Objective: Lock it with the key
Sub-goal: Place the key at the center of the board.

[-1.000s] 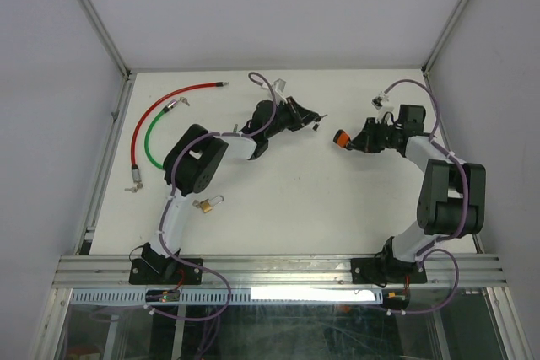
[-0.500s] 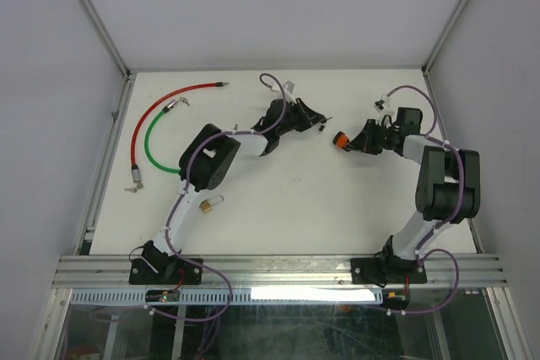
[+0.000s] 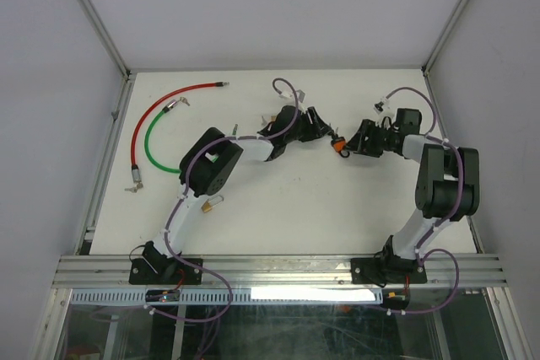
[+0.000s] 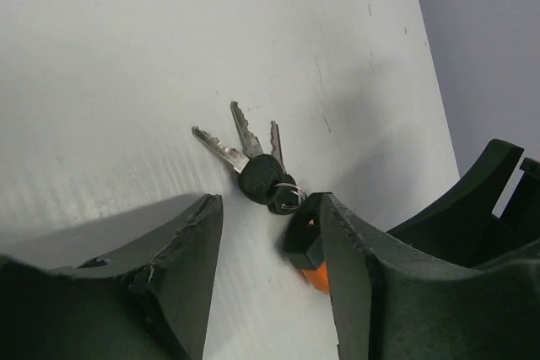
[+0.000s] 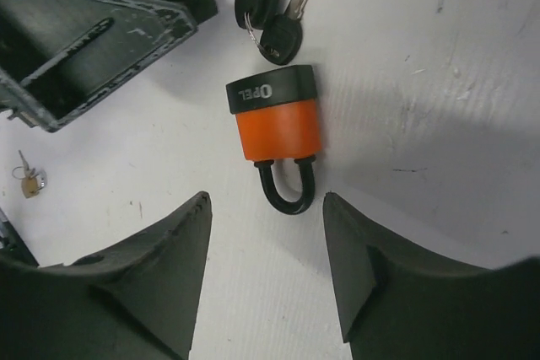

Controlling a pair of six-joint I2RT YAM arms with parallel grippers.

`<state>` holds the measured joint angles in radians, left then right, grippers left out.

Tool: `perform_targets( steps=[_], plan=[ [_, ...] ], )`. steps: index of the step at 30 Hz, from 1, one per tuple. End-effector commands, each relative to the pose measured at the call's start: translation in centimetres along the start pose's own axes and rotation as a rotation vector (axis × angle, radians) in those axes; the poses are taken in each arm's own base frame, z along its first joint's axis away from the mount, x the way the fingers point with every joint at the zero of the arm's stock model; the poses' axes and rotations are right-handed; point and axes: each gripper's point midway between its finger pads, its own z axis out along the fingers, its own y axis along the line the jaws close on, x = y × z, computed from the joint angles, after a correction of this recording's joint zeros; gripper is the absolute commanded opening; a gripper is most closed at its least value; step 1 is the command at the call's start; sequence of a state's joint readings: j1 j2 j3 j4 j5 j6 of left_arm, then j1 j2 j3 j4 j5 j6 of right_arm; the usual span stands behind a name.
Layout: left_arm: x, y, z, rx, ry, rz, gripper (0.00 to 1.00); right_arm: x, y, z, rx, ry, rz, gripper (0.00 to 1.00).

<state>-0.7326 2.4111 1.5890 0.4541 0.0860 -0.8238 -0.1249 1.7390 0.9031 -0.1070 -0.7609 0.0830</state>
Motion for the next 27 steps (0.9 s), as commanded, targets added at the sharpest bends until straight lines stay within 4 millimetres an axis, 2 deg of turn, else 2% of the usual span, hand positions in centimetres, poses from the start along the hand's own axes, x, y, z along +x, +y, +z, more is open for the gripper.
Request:
perform_targets(
  steps=[1,5,9,13,16,19,24,25,27],
  plan=[
    [-7.4,-6.4,-3.5,0.049,-0.171,0.144,0.56,-3.7,0.8,-2.1,0.051,-0.096,-0.163,0.6],
    [-8.9,-8.2,-6.6,0.043,-0.219,0.245,0.64,-4.5,0.9,-3.5,0.093,-0.107,-0.246,0.68],
    [-9.1,-9.1,-10.4,0.076,-0.251,0.349,0.72,-5.0,1.7,-5.0,0.117,-0.128,-0.344,0.71],
    [-8.7,-8.7,-15.2,0.129,-0.328,0.414,0.87,-5.8,3.2,-6.7,0.121,-0.163,-0.457,0.72],
    [-8.2,-7.9,-18.2,0.15,-0.341,0.448,0.93,-6.0,5.1,-8.0,0.081,-0.185,-0.54,0.72],
    [-7.7,-6.9,-20.8,0.171,-0.308,0.439,0.98,-5.9,8.0,-9.4,-0.003,-0.211,-0.614,0.71],
    [-6.5,-3.6,-24.7,0.128,-0.278,0.368,0.99,-5.3,14.7,-11.9,-0.221,-0.284,-0.723,0.68],
    [-6.0,-2.3,-25.4,0.103,-0.265,0.346,0.99,-5.1,16.0,-12.2,-0.256,-0.284,-0.744,0.68],
    [-6.3,-1.7,-26.8,0.091,-0.263,0.318,0.99,-4.5,18.6,-12.4,-0.303,-0.264,-0.795,0.67]
  ],
)
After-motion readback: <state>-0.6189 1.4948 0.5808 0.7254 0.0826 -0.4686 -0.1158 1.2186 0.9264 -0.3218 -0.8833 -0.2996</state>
